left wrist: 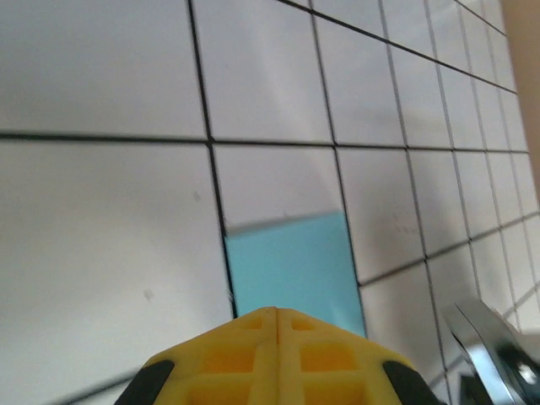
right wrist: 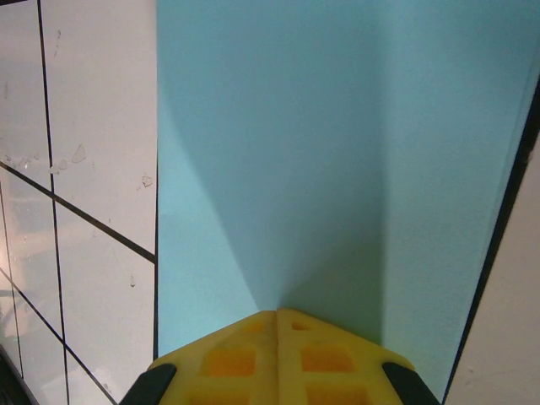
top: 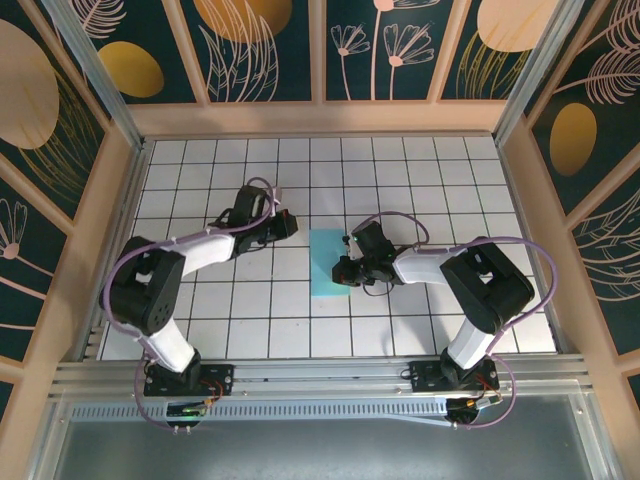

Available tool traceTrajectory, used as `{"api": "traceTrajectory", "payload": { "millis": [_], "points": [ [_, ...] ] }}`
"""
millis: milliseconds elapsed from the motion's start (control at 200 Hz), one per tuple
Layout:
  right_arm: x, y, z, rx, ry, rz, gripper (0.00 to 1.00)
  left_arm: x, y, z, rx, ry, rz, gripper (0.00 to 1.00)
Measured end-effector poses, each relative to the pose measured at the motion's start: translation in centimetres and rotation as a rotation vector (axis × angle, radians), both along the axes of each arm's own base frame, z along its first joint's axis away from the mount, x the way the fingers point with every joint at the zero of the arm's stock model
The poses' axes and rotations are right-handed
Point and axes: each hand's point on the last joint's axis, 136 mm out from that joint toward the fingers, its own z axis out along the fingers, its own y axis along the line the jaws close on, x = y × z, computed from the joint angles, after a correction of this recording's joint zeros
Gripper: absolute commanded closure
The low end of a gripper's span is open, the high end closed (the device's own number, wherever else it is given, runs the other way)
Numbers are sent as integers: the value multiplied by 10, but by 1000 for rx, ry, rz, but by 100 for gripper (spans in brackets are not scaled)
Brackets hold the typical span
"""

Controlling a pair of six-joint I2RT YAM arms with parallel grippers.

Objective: Fold a paper plane with a square sheet of paper (fold left side to right side)

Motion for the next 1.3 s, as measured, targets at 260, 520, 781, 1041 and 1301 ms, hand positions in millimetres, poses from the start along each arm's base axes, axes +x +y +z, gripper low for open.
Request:
{"api": "traceTrajectory", "payload": {
  "millis": [260, 520, 781, 1041, 1301],
  "points": [
    [0, 0, 0, 0, 2, -2, 100, -73, -49, -27, -51, 137, -135, 100],
    [0, 1, 1, 1, 1, -3, 100, -74, -52, -56, -23, 207, -107, 100],
    [0, 1, 1, -5, 7, -4, 100, -73, -46, -73, 27, 232, -80, 100],
    [-4, -6, 13, -27, 44, -52, 84, -71, -47, -73, 49, 212, -94, 100],
    [9, -19, 66, 44, -39, -105, 61, -71, -47, -73, 54, 207, -98, 100]
  ]
}}
